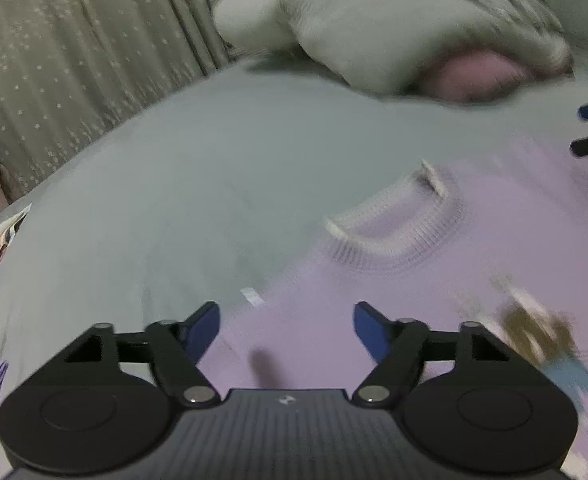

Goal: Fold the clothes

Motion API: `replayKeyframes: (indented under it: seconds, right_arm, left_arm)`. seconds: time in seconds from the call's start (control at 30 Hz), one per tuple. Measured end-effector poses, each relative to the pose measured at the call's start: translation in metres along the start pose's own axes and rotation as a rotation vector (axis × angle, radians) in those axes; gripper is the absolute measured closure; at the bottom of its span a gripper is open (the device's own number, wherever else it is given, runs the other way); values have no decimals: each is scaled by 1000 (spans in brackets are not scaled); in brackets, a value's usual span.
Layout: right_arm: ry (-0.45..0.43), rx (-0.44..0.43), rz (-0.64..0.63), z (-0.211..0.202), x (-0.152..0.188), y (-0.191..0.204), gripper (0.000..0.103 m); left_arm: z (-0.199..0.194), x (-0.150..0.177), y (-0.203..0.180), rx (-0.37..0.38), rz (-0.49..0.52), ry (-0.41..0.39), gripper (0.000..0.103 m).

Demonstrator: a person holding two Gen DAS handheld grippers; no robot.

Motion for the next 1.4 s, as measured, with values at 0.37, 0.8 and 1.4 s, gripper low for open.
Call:
replayKeyframes:
  seconds: [0.37,0.8,1.4]
  right_arm:
    - [-113,127,1222,-110,239,-238,34]
    - [-77,176,811,-42,184,-233,97]
    - [-96,153,1002,-109,187,-248,53]
  left_arm:
    - [0,0,-89,195,-132,95,18]
    - [24,8,-98,90,-179,156,0]
    - [-1,-1,-99,81,-208,134,1]
Point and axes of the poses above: each gripper's, at about its wrist camera, not at the fingertips, and z roughly the way its jaws point, y to its left, x to its underside, the point moved 2 cm from there along z, roughly the way its jaws point, and after that the axes turned 4 degrees about -z, right-handed, at the moved point
